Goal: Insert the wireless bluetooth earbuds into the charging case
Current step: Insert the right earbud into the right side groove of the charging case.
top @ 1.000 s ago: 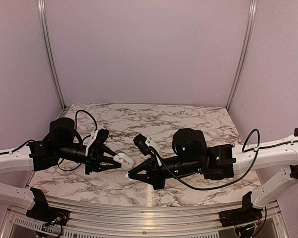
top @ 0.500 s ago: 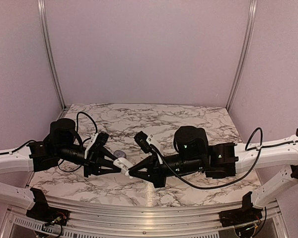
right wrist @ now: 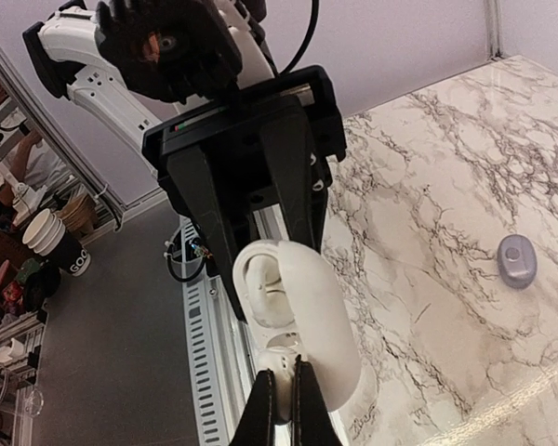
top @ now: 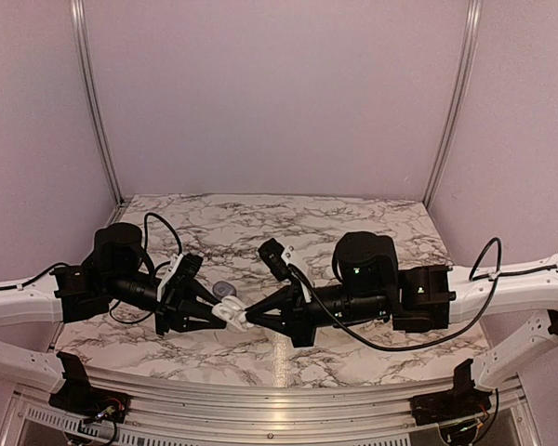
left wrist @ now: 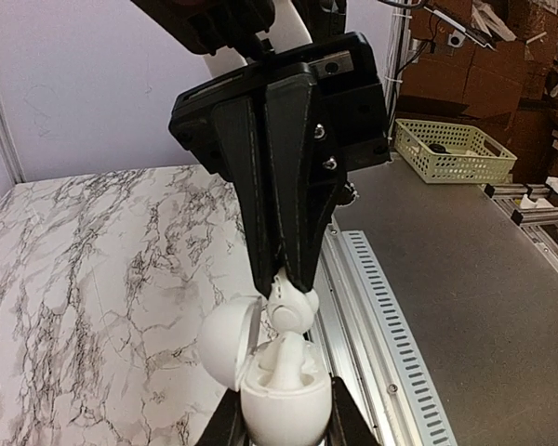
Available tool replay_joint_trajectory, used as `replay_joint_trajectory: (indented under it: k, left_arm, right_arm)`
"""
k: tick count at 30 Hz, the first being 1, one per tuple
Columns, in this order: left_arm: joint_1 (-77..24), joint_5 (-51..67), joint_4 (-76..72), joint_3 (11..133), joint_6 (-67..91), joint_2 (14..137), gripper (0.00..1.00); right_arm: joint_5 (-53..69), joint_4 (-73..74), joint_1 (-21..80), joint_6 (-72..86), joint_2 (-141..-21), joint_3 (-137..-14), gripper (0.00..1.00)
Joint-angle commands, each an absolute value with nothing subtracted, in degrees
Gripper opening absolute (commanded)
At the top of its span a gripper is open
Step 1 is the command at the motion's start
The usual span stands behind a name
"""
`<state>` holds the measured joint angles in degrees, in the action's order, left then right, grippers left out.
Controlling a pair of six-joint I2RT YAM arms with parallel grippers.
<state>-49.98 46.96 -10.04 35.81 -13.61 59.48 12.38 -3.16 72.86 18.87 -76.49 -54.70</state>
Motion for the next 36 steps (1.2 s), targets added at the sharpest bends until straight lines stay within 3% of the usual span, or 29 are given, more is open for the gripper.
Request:
replay_joint_trajectory:
  k: [1,26,36]
  left_arm:
    - [-50.7,49.9,-11.1,36.4,-15.8,57.7,0.0]
    - [-51.5,50.4,-15.4,35.5,-12.3,56.0,0.0]
    - [-51.5,49.2,-18.0,34.2,-9.5,53.9,0.0]
  right_arm:
    - [10.3,-2.4,73.2,18.4,-76.0,-57.0,0.0]
    - [15.2,-11.7,73.2,18.0,-76.8,-52.7,0.0]
    - [10.9,-10.5,75.6,16.0,-79.2,-54.4,0.0]
